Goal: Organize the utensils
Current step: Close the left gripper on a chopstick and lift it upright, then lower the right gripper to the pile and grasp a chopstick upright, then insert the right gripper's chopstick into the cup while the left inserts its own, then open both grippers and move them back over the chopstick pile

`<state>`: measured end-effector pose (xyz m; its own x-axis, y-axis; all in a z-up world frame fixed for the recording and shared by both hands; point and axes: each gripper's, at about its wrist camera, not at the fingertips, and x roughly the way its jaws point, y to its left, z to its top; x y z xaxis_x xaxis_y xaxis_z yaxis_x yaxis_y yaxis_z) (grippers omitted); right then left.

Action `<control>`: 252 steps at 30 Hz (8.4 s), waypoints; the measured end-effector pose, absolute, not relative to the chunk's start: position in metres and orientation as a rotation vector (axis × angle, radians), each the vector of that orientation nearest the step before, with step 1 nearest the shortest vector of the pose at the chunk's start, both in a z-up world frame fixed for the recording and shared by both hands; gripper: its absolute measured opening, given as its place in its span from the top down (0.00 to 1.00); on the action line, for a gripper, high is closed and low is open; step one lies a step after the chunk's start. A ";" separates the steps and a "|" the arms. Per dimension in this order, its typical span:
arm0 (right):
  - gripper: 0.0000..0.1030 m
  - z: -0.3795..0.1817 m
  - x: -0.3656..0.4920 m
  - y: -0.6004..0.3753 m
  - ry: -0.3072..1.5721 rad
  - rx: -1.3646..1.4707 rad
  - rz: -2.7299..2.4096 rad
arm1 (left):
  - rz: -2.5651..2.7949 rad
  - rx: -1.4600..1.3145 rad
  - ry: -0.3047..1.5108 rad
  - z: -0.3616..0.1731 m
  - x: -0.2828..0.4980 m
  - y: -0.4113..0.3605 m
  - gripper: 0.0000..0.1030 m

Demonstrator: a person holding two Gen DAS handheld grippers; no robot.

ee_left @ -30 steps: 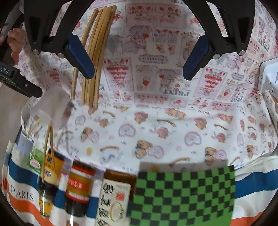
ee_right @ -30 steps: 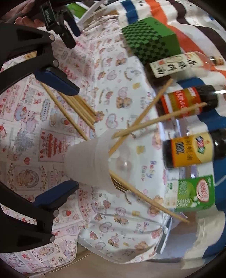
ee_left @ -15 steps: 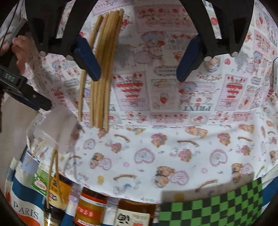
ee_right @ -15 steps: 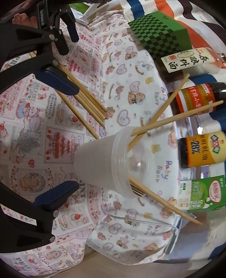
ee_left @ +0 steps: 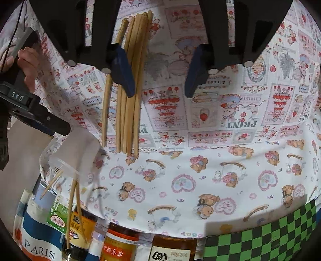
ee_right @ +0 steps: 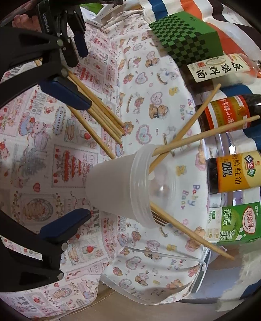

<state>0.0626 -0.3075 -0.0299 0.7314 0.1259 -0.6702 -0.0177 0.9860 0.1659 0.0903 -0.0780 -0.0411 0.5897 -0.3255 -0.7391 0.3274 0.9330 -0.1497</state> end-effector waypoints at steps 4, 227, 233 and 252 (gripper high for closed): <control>0.04 -0.030 0.063 -0.308 0.751 0.149 0.075 | -0.405 0.002 0.877 -0.043 0.090 -0.080 0.82; 0.23 -0.023 0.041 -0.310 0.979 0.210 0.089 | -0.148 -0.096 0.741 -0.003 0.031 -0.010 0.03; 0.20 -0.039 0.046 -0.308 1.060 0.235 0.157 | -0.229 -0.128 0.843 -0.026 0.043 -0.017 0.03; 0.20 -0.043 0.044 -0.297 1.078 0.155 0.134 | -0.168 0.007 0.857 -0.036 0.050 -0.026 0.03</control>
<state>0.0441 -0.2969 -0.0432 0.4664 0.1844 -0.8651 -0.0334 0.9810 0.1911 0.0501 -0.0265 -0.0357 0.6420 -0.1446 -0.7530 0.1500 0.9868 -0.0616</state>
